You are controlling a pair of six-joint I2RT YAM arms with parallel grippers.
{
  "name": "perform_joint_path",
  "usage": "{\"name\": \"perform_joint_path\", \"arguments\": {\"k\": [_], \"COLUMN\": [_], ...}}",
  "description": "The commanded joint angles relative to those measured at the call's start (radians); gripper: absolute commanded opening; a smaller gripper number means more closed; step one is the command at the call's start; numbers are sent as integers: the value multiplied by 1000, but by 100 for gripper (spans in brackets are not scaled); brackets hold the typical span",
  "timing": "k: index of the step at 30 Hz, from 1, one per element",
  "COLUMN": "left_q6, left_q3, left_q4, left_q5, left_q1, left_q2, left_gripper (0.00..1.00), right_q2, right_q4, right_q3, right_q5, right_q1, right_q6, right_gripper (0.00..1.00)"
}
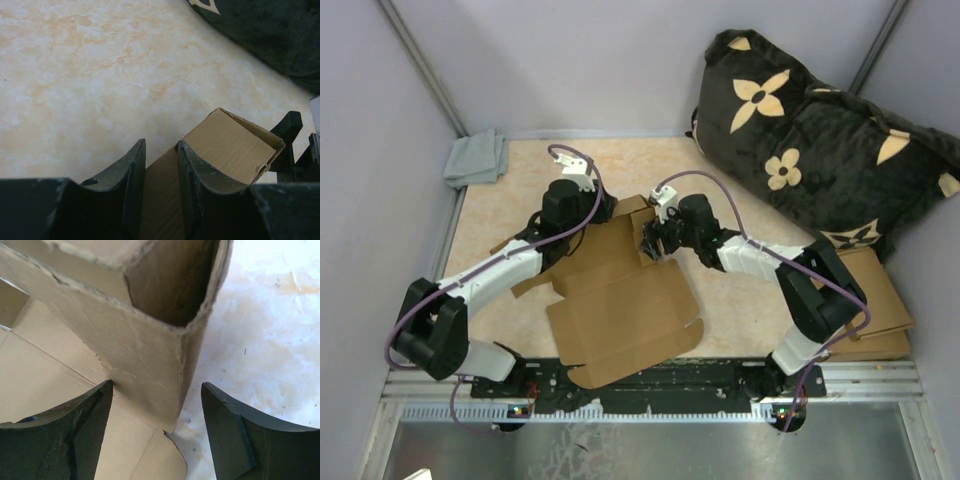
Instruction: Fold the paper box
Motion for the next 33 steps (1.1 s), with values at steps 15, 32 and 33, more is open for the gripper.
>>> {"name": "perform_joint_path", "arguments": {"k": [15, 32, 33], "left_q6": [-39, -31, -31], "left_q3": [-67, -74, -74], "left_q4": [-49, -48, -48], "left_q5": [103, 84, 86], "left_q1": [-5, -5, -5], "left_q2": [-48, -58, -57], "left_gripper": [36, 36, 36], "right_q2": [-179, -159, -171], "right_q4": [93, 62, 59], "right_q3": [-129, -98, -103], "right_q5": [20, -165, -172], "right_q1": [-39, -54, -54], "right_q6": [48, 21, 22], "right_gripper": [79, 76, 77]}}
